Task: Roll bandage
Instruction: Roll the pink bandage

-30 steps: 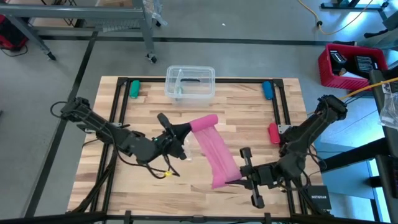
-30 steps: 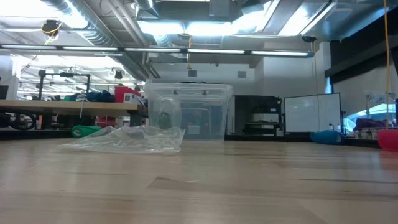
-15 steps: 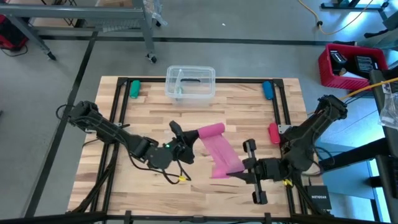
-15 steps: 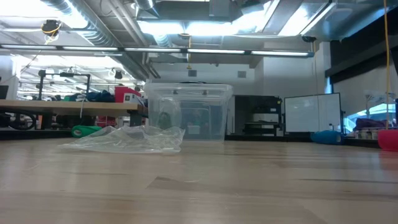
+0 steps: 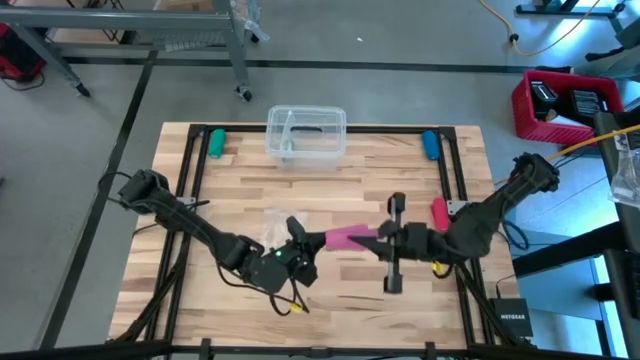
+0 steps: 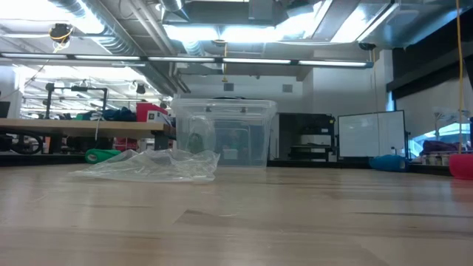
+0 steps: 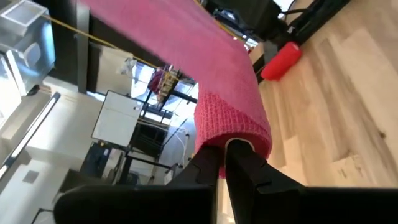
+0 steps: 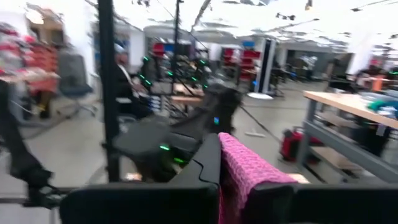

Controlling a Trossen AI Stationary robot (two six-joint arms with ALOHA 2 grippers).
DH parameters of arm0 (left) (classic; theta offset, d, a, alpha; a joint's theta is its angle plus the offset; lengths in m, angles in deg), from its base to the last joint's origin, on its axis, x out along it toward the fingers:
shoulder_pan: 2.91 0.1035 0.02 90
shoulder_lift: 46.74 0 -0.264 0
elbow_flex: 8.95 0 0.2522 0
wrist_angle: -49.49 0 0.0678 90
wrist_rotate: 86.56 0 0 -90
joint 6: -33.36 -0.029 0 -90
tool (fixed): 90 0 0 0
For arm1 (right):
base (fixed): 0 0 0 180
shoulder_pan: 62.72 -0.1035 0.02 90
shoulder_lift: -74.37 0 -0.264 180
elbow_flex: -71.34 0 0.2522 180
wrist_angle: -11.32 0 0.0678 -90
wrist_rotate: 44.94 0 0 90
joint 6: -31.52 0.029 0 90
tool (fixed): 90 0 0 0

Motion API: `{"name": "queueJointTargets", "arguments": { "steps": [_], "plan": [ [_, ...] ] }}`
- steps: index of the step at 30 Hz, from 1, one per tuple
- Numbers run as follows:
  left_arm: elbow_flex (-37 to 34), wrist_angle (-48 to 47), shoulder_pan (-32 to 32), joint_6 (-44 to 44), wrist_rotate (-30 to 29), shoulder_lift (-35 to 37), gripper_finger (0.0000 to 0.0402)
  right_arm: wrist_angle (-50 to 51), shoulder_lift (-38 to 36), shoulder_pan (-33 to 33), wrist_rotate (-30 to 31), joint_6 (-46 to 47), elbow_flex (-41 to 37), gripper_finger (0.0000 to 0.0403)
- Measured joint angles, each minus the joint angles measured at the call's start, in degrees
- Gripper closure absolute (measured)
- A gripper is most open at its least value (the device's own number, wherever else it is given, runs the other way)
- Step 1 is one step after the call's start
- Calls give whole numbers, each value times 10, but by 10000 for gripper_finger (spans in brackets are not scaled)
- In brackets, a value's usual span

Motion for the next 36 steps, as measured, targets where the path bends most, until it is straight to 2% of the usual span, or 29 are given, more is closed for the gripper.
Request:
{"name": "queueJointTargets", "arguments": {
  "steps": [6, 14, 20, 26, 30, 33, 36],
  "plan": [
    [0, 1, -26, 10, 7, 0, 396, 91, 0, 52, 22, 1, 28, 394],
    [-1, 14, -53, 14, 20, 0, 396, 177, 0, 123, 15, 30, 29, 393],
    [-1, 16, -67, 13, 25, 0, 396, 276, 0, 174, -78, 72, 29, 393],
    [-1, 16, -69, 15, 27, -1, 396, 335, 13, 208, -138, 136, 29, 390],
    [-2, 11, -70, 39, 31, -1, 396, 365, 26, 227, -185, 207, 29, 348],
    [-2, -14, -68, 83, 42, -1, 396, 404, 38, 245, -215, 264, 29, 293],
    [-2, -67, -64, 165, 45, -1, 396, 444, 52, 266, -268, 307, 29, 237]
  ]
}}
